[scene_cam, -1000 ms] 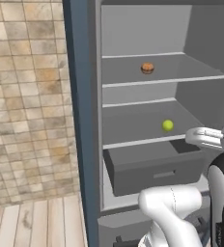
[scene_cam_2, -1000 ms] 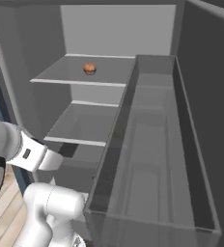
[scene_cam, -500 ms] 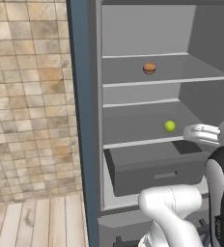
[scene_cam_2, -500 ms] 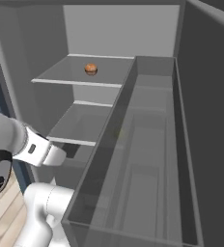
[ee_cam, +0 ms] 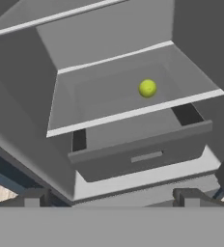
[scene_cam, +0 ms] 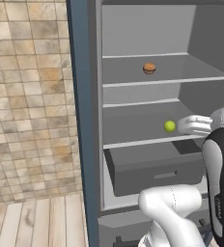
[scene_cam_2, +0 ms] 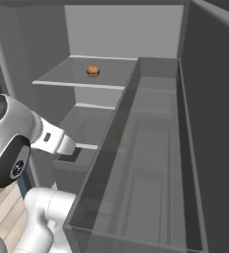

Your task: Retrieve the tangerine and pear from the fridge and place them into the bowl on the dining table.

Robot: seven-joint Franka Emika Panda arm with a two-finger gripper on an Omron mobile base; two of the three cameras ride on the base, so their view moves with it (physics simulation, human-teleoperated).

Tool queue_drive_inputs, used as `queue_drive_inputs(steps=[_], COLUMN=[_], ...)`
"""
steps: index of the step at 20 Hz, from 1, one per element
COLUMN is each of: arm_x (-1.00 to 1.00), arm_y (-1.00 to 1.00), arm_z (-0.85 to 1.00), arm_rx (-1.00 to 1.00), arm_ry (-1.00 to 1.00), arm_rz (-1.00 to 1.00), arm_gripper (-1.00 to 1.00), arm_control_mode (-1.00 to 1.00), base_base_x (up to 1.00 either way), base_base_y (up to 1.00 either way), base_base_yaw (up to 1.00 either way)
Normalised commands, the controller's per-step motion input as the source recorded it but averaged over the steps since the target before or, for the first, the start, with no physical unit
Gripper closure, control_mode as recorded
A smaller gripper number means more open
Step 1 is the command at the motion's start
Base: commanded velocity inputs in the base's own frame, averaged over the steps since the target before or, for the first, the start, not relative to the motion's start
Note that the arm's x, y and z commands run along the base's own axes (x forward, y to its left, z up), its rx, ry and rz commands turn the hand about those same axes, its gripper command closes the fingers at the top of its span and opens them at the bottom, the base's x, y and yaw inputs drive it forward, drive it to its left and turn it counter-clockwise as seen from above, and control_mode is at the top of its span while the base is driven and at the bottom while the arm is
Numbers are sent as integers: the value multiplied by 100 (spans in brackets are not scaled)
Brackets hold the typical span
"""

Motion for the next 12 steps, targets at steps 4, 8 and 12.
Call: queue_drive_inputs(steps=[4, 8, 12], arm_x=[1, 17, 16], arm_y=[0, 5, 14], arm_z=[21, 19, 27], arm_rx=[0, 0, -2], arm_ry=[0, 0, 0], arm_rz=[10, 7, 1], arm_gripper=[-100, -100, -100], arm_control_mode=[-100, -100, -100], base_base_x=[0, 0, 0], base_base_y=[0, 0, 0], base_base_yaw=[0, 0, 0])
